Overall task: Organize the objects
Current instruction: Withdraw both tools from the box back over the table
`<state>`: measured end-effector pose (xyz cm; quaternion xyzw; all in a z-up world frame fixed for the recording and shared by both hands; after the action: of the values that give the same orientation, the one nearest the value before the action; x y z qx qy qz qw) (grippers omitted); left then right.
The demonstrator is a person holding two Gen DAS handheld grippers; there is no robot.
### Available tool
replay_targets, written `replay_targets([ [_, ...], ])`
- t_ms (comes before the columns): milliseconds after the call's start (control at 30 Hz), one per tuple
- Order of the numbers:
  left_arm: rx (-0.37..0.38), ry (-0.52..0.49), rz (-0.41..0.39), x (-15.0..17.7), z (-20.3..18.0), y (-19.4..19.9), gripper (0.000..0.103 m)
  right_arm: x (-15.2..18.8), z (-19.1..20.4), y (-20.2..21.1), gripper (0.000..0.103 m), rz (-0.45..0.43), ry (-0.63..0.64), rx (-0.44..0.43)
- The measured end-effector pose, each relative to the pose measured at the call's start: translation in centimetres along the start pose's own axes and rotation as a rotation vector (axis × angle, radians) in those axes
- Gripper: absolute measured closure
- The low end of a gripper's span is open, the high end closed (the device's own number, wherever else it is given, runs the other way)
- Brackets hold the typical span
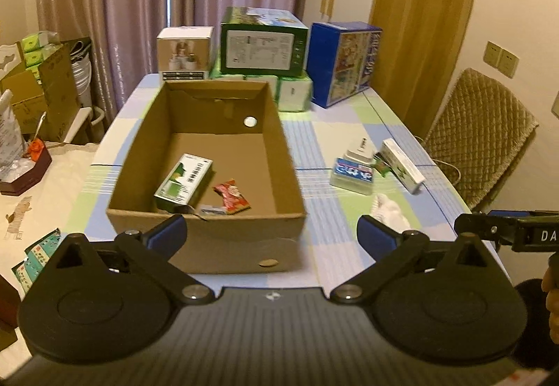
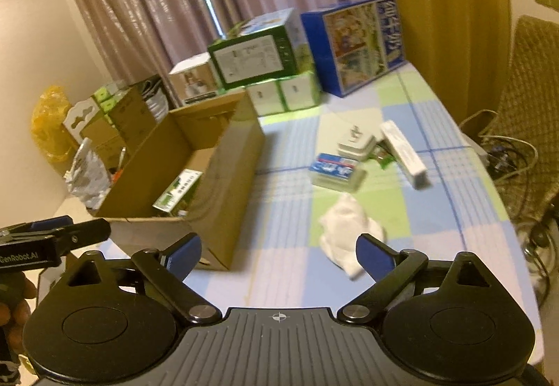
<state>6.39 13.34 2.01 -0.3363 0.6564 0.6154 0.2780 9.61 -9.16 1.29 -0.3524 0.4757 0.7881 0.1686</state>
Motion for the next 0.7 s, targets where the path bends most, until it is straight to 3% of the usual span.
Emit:
replay_targets([
  [400, 0.087, -0.030, -0.002, 0.7, -3.9, 0.5, 0.001, 2.5, -4.7, 2.8, 0.009, -0.013, -0.083, 0.086],
  [700, 0.150, -0.103, 0.015, 1.1, -8.2, -1.1, 0.001, 2.4, -7.7, 3.7, 0.009, -0.052, -0.094, 0.141],
])
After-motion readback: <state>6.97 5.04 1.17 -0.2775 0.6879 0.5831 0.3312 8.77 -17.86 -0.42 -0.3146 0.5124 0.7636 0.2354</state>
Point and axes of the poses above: each gripper's, at about its wrist camera, not at the fingertips, and y roughly against the way its jaws point, z to its left, x to its underside, the point moved 5 cm from there along -y, roughly the way its jaws point, and after that the axes turned 1 degree about -z, right-handed, at the moved point
